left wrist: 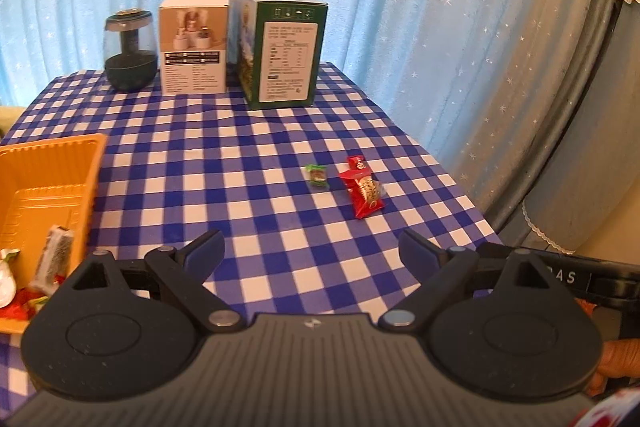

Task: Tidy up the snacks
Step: 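Move both open tools back toward the red packet and small candies, then grasp the red printed packet with the left tool while the right tool grasps the clear candy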

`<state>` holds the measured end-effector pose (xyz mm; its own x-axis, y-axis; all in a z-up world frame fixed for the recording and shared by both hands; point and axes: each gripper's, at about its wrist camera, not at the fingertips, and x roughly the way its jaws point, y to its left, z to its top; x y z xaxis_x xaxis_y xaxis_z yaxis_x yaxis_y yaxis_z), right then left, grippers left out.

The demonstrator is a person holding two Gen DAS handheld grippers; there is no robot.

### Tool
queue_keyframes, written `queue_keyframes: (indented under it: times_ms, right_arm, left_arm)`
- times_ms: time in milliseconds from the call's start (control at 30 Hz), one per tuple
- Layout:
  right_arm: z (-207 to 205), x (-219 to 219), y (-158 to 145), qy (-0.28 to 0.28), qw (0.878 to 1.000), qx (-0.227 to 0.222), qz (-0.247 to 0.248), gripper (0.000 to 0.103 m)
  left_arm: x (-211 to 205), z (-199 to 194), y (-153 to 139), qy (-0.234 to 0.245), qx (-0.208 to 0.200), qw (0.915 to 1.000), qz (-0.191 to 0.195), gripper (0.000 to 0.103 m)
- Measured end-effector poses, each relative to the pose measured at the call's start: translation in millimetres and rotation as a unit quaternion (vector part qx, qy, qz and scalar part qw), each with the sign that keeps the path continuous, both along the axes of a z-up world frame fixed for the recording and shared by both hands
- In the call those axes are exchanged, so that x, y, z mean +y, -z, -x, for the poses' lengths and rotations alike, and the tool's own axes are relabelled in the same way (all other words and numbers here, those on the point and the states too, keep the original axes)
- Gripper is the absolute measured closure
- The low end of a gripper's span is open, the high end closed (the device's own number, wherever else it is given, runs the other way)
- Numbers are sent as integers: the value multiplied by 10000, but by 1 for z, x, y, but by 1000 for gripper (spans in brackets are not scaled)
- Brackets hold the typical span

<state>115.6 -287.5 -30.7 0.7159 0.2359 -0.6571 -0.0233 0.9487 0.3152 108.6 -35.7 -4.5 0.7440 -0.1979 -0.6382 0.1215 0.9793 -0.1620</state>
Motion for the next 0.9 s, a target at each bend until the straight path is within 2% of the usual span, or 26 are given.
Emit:
queue_keyframes:
  times_ms: [333, 467, 900]
  right_arm:
    - [-51, -17, 22, 10, 9999, -50, 103, 48]
    - [-72, -23, 30, 41, 9998, -99, 154, 48]
    - [-120, -42, 56, 254, 9995, -44, 185, 48]
  left_arm:
    - [-31, -52, 32, 47, 36, 10000, 41, 10]
    - [-44, -75, 47, 56, 91, 9998, 174, 12]
    - [-82, -140, 99, 75, 227, 9993, 294, 44]
